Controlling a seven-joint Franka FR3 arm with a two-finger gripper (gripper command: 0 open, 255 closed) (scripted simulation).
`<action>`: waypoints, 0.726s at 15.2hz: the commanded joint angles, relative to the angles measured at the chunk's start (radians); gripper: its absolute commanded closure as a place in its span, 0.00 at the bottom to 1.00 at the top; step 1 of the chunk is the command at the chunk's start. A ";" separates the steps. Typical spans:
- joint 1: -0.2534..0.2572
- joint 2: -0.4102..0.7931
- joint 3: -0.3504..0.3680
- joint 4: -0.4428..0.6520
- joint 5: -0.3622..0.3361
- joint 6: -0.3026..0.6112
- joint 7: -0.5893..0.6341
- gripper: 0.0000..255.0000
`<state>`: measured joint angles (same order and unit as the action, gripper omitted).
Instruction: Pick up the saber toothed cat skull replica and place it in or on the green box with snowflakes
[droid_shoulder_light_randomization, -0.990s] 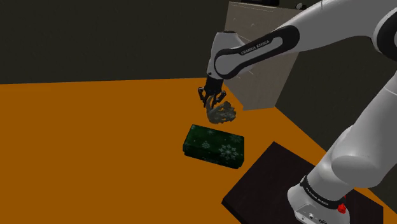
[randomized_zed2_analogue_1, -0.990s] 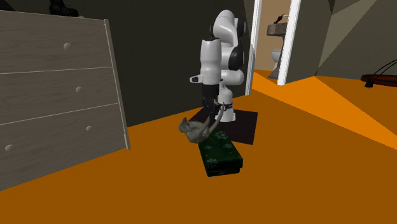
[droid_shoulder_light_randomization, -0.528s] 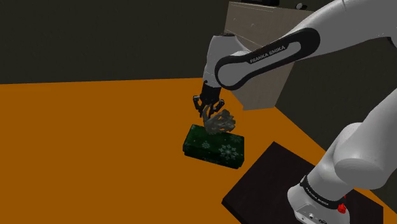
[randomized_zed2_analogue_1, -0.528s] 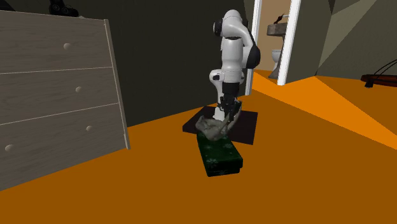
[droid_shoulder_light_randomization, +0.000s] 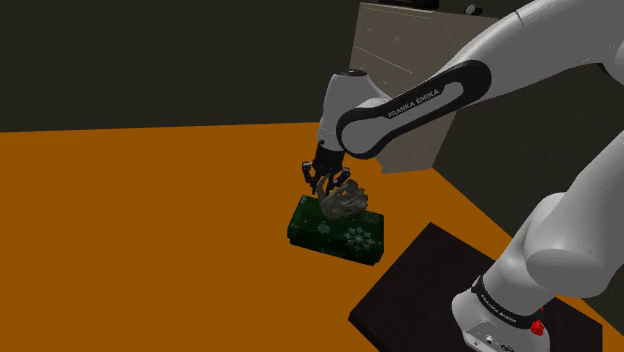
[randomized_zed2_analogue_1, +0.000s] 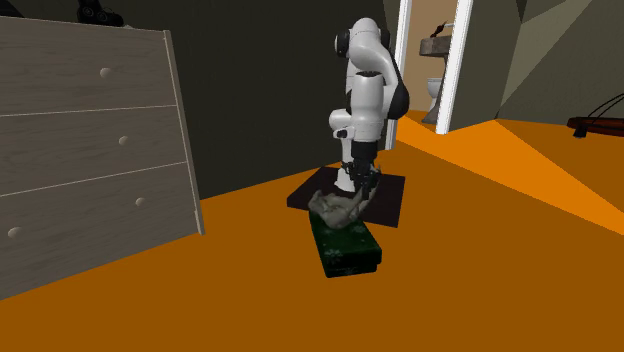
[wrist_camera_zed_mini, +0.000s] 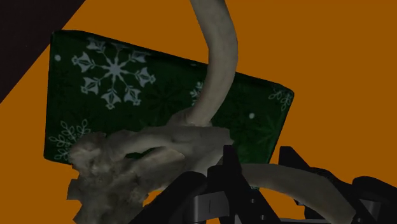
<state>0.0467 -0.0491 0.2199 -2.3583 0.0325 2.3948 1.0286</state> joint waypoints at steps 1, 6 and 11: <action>-0.001 0.019 0.000 -0.015 -0.005 0.025 0.005 1.00; -0.003 0.069 0.003 -0.036 -0.020 0.095 0.016 1.00; -0.007 0.109 0.007 -0.048 -0.036 0.146 0.026 1.00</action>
<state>0.0517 -0.0180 0.2399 -2.3977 0.0173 2.5517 1.0583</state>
